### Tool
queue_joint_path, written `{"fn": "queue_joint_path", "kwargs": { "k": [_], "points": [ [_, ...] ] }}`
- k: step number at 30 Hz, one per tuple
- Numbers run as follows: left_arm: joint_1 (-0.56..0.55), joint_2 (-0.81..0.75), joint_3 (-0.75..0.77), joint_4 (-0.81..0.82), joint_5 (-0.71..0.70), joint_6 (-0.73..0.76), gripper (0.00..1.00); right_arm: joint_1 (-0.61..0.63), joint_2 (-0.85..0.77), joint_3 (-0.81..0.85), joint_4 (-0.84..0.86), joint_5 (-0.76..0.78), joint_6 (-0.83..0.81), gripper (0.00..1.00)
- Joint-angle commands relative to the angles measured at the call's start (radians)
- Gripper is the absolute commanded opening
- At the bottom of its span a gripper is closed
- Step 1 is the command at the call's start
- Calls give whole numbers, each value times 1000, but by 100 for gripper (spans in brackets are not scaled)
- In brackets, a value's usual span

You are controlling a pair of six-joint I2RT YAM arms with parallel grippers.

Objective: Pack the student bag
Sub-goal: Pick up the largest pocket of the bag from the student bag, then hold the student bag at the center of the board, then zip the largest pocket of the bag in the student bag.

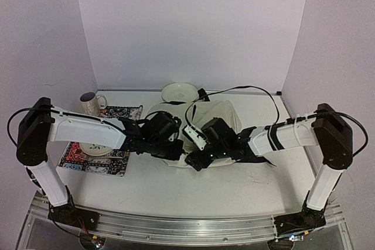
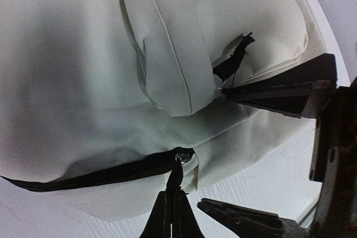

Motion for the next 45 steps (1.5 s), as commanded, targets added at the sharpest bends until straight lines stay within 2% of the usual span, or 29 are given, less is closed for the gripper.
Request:
{"fn": "queue_joint_path", "kwargs": {
  "k": [1, 5, 7, 9, 12, 15, 29, 32, 36, 40, 43, 45],
  "points": [
    [12, -79, 4, 9, 49, 31, 0, 8, 55, 14, 60, 29, -135, 77],
    [14, -112, 1, 13, 72, 33, 0, 8, 92, 13, 88, 31, -168, 72],
    [15, -124, -1, 16, 82, 31, 0, 8, 105, 13, 96, 44, -175, 64],
    [18, -134, -9, 16, 80, 29, 0, 8, 112, 14, 98, 66, -177, 49],
    [34, -142, -33, 16, 69, 23, 0, 8, 93, -2, 95, 90, -170, 19],
    [68, -151, -68, 15, 61, 20, 0, 7, 41, -43, 91, 109, -159, 1],
    [273, -244, -149, -72, -22, 86, 0, -5, -206, -232, 12, 227, -81, 0],
    [303, -253, -193, -77, -32, 81, 0, -38, -284, -276, 9, 276, -8, 0],
    [312, -265, -247, -76, -49, 65, 0, -108, -383, -326, 4, 250, 54, 0],
    [305, -273, -273, -8, 72, 67, 0, -122, -405, -327, -1, 193, 50, 0],
    [257, -290, -266, 64, 157, 53, 0, -122, -376, -283, -38, 86, 42, 12],
    [209, -293, -242, 82, 166, 48, 0, -120, -363, -248, -77, -5, 41, 26]
  ]
}}
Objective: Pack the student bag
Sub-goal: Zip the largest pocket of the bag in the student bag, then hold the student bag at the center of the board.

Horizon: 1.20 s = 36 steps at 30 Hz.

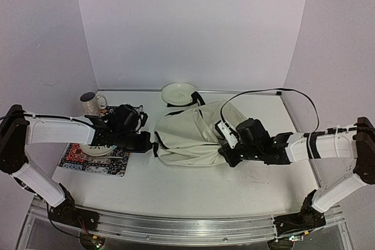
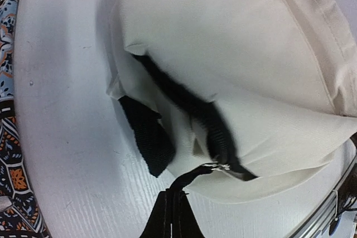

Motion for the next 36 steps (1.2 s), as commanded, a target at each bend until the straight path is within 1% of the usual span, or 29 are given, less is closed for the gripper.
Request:
{"fn": "queue_joint_path", "kwargs": {
  "k": [1, 2, 4, 5, 8, 11, 14, 18, 22, 24, 27, 29, 30, 32, 33, 34, 36],
  "points": [
    [-83, -52, 35, 64, 32, -17, 0, -7, 2, 88, -128, -140, 31, 31],
    [-104, -53, 47, 71, 38, -21, 0, 9, -4, 101, -142, -155, 27, 36],
    [-128, -59, 67, 98, 71, -31, 0, 68, -26, 122, -152, -135, 2, 48],
    [-137, -62, 75, 112, 92, -35, 0, 94, -38, 129, -154, -128, -4, 51],
    [-169, -67, 103, 151, 140, -39, 0, 139, -66, 137, -130, -126, -9, 60],
    [-202, -58, 135, 175, 175, -40, 0, 185, -77, 137, -95, -55, -27, 67],
    [-228, -50, 160, 195, 197, -45, 0, 241, -61, 141, -60, 2, -45, 69],
    [-257, -38, 190, 219, 231, -48, 0, 312, -32, 134, 18, 105, -120, 72],
    [-280, -31, 213, 226, 256, -52, 0, 355, 13, 139, 70, 228, -185, 72],
    [-283, -38, 212, 225, 258, -55, 0, 360, 35, 145, 88, 256, -207, 71],
    [-284, -47, 207, 226, 268, -57, 0, 361, 74, 160, 109, 297, -232, 67],
    [-284, -49, 204, 225, 274, -55, 0, 361, 97, 170, 114, 317, -245, 60],
    [-284, -50, 201, 225, 273, -52, 0, 361, 104, 173, 115, 324, -254, 55],
    [-283, -61, 193, 221, 234, -41, 0, 361, 106, 171, 110, 330, -262, 36],
    [-282, -66, 195, 196, 200, -31, 0, 361, 100, 167, 105, 330, -263, 29],
    [-280, -71, 201, 165, 165, -20, 0, 361, 83, 155, 102, 327, -263, 18],
    [-264, -72, 212, 98, 99, 1, 0, 361, 43, 129, 87, 325, -259, 7]
  ]
}}
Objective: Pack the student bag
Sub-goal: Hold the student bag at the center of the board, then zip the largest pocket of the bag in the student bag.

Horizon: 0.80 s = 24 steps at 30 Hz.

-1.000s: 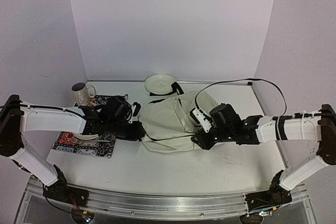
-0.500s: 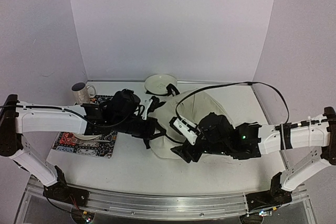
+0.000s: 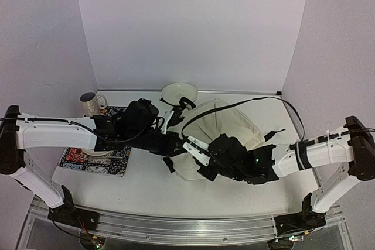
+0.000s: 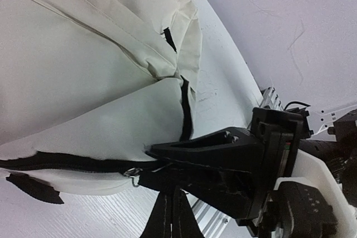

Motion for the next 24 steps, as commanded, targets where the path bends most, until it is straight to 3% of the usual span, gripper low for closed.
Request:
{"fn": "queue_joint_path", "kwargs": {
  "k": [1, 9, 15, 18, 21, 24],
  "points": [
    [30, -53, 61, -57, -123, 53, 0, 2, -83, -18, 0, 35, -16, 2],
    [231, -66, -6, -143, -164, 100, 0, 2, -316, -165, -85, 111, 19, 0],
    [310, -28, 1, -179, -220, 133, 0, 0, -474, -239, -139, 114, 75, 0],
    [316, 1, 17, -186, -254, 135, 0, 0, -475, -249, -177, 110, 110, 0],
    [301, 27, 46, -174, -162, 136, 0, 1, -424, -233, -184, 102, 125, 0],
    [195, 45, 80, -140, -136, 135, 0, -8, -334, -183, -182, 105, 120, 0]
  ]
}}
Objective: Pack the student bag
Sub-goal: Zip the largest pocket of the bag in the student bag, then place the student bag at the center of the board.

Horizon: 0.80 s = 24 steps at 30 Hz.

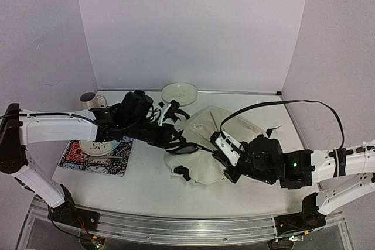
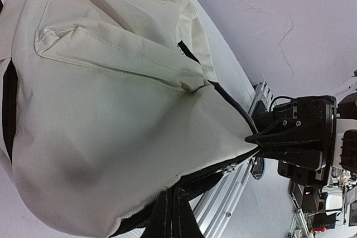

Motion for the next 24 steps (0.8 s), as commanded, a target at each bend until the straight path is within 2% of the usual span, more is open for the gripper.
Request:
{"fn": "queue_joint_path", "kwargs": {
  "k": [1, 6, 11, 15, 17, 20, 24],
  "points": [
    [24, 29, 64, -108, -267, 24, 0, -22, 85, 65, -164, 124, 36, 0],
    [-29, -19, 6, 129, -76, -106, 0, -87, 223, 165, -111, 24, 50, 0],
    [-105, -22, 28, 224, -27, -154, 0, -138, 319, 178, 79, -96, 47, 3],
    [-160, 1, 53, 296, 35, -178, 0, -146, 386, 214, 136, -139, 35, 4],
    [-168, -13, 64, 292, 19, -155, 0, -155, 383, 215, 148, -140, 41, 4],
    [-149, -62, 73, 193, -156, -82, 0, -193, 351, 195, 201, -175, 47, 3],
    [-61, -60, 91, 147, -194, -50, 0, -264, 368, 226, 232, -239, 46, 3]
  ]
}}
